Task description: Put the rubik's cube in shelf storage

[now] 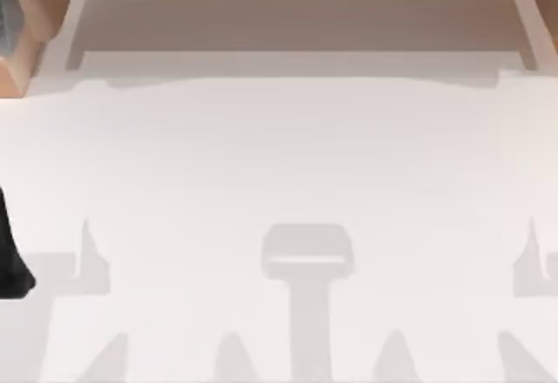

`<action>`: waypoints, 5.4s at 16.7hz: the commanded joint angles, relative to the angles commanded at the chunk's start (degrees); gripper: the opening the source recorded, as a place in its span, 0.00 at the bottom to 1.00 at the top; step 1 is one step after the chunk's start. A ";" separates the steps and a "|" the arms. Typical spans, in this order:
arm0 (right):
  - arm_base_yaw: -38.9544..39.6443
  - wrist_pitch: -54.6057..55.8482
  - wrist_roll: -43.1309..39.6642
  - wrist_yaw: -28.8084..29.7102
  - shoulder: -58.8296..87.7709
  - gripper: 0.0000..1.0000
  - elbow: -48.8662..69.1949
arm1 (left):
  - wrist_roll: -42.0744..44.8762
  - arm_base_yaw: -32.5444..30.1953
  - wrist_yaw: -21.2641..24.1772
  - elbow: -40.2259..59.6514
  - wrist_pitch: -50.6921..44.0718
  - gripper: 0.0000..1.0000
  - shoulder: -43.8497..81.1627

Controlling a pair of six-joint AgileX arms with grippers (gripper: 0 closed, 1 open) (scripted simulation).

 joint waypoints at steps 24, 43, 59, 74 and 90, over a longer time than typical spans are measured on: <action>-21.24 59.59 -70.92 -20.75 108.96 1.00 53.75 | 0.00 0.00 0.00 0.00 0.00 1.00 0.00; -25.23 66.41 -89.28 -23.11 134.10 1.00 67.99 | 0.00 0.00 0.00 0.00 0.00 1.00 0.00; -24.96 65.57 -89.29 -22.83 134.84 0.25 69.57 | 0.00 0.00 0.00 0.00 0.00 1.00 0.00; -25.80 66.93 -89.11 -23.32 133.61 0.00 67.32 | 0.00 0.00 0.00 0.00 0.00 1.00 0.00; -30.64 77.31 -88.98 -28.55 125.90 0.00 48.43 | 0.00 0.00 0.00 0.00 0.00 1.00 0.00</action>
